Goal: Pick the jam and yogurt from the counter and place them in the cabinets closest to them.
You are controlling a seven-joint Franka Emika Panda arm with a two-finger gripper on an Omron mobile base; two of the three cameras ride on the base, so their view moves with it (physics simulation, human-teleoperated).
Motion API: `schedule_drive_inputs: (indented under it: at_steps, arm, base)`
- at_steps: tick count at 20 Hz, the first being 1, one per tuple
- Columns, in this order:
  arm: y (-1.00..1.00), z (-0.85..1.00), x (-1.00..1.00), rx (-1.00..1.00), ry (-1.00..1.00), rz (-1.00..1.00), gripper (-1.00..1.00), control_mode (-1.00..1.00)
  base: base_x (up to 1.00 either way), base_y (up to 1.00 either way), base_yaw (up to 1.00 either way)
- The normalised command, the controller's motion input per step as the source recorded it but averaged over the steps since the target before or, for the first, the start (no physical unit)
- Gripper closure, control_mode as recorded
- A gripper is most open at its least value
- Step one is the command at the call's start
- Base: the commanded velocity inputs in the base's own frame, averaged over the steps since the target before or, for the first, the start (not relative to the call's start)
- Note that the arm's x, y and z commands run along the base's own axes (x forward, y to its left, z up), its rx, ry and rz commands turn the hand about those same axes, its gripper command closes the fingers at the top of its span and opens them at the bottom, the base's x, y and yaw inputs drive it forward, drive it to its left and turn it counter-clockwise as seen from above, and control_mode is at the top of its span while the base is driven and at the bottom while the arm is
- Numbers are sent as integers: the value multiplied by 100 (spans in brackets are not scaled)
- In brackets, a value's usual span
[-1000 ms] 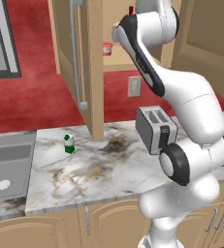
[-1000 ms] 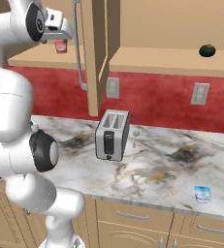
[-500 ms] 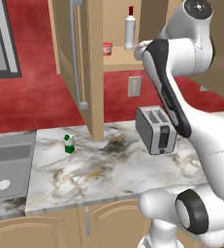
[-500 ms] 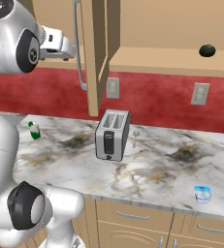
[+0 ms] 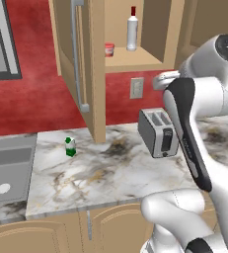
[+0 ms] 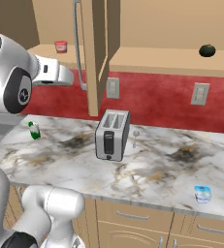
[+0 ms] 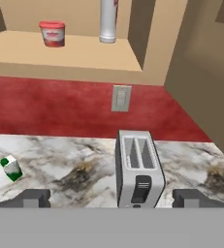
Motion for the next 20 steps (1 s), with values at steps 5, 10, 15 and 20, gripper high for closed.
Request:
schedule_drive_inputs:
  at_steps: [5, 10, 15, 20]
  arm:
    - [-6, -33, -39, -3, 0, 0, -100, -100]
    - [-9, -40, -28, -2, 0, 0, -100, -100]
    - [-9, -31, -17, 0, 0, 0, -100, -100]
    - [0, -1, 0, 0, 0, 0, -100, -100]
  base:
    - [0, 0, 0]
    - [0, 0, 0]
    - [0, 0, 0]
    - [0, 0, 0]
